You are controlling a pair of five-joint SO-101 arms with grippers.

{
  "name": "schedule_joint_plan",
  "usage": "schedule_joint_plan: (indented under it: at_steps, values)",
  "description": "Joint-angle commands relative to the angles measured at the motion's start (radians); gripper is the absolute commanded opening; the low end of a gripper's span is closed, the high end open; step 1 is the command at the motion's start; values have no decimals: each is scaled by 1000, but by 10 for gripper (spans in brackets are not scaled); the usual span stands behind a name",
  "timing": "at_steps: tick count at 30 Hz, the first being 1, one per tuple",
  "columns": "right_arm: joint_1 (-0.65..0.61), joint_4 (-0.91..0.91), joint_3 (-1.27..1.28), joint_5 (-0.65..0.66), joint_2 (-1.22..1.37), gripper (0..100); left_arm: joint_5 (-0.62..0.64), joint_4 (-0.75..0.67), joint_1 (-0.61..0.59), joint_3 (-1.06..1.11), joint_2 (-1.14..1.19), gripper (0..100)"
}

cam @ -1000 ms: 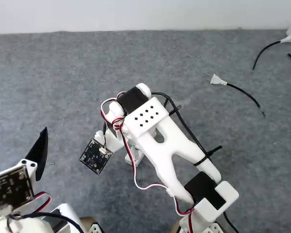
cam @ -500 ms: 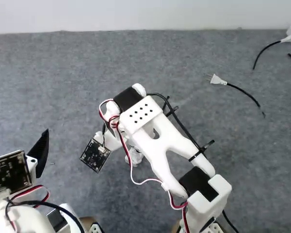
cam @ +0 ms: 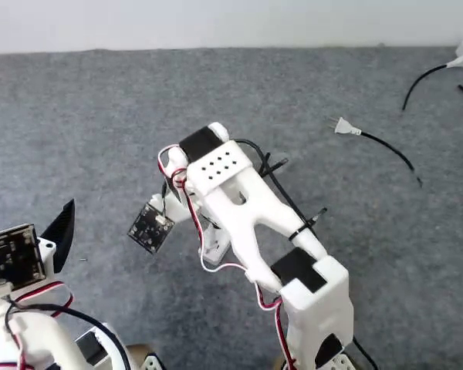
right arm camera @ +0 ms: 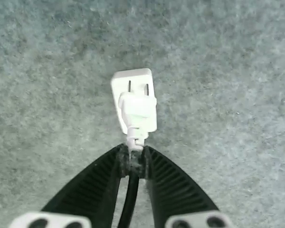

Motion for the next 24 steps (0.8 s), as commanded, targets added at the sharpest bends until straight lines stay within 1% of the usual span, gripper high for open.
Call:
schedule_joint_plan:
  at_steps: [1, 5, 12, 24]
  values:
    - [7, 1, -83, 11, 7, 10, -6, -40, -2, 7, -5, 496]
    - [4, 38, -91, 14, 10, 10, -6, -66, -3, 38, -5, 496]
    - [35, 87, -209, 12, 7, 10, -6, -60, -2, 33, -5, 496]
    - [15, 87, -181, 17, -64, 10, -5, -58, 0, 39, -3, 496]
